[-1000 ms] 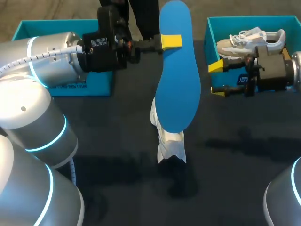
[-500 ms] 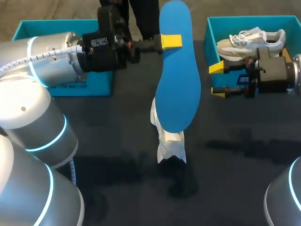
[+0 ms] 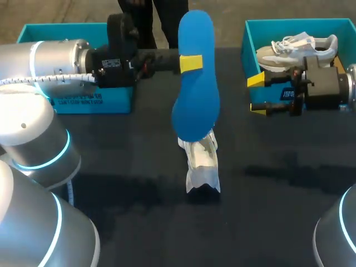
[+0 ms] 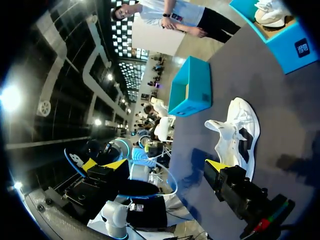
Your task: Take the shoe out of the shoebox, open the shoe tongue, remove and reinsert the insole, then place the shoe into the shoebox
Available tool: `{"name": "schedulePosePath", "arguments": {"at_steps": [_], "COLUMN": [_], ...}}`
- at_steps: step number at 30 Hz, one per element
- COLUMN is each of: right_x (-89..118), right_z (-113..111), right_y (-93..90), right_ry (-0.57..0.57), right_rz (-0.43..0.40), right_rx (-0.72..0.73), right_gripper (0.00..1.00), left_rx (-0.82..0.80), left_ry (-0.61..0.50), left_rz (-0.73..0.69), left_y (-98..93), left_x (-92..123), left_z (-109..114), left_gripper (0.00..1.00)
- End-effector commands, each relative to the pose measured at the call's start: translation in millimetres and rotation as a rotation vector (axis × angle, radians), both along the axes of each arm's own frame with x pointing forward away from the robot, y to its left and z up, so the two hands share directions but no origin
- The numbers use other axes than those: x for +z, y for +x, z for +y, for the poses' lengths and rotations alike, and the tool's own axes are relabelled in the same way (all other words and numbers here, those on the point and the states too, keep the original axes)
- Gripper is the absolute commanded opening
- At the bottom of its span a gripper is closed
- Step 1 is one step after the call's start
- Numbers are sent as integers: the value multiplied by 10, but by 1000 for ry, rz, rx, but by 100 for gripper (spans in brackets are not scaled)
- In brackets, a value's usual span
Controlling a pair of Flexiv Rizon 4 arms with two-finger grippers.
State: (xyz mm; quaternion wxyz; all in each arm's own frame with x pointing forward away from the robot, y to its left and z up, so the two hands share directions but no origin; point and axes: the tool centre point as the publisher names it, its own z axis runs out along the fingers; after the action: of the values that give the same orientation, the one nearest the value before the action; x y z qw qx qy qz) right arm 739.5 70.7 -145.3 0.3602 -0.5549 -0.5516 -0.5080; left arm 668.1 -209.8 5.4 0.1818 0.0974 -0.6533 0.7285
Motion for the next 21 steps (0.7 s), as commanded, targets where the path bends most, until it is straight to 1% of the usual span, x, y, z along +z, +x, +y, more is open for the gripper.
{"name": "schedulePosePath", "arguments": {"at_steps": [1,5,7,21], "right_x": [-4,-4,-4,-4], "right_z": [18,18,18,18], "right_y": [15,15,15,15], "right_ry": [-2,-2,-2,-2], "right_rz": [1,1,1,1], "right_rx": [1,1,1,1], "right_gripper": [100,100,100,100], "left_rx": [83,124,158,158], "left_ry": [-29,-84,-85,-85], "left_rz": [-613,-714,-701,-701], "left_y": [93,164,203,203], "left_x": [-16,-20,-73,-73], "left_z": [80,81,77,77], "left_gripper": [0,0,0,0]}}
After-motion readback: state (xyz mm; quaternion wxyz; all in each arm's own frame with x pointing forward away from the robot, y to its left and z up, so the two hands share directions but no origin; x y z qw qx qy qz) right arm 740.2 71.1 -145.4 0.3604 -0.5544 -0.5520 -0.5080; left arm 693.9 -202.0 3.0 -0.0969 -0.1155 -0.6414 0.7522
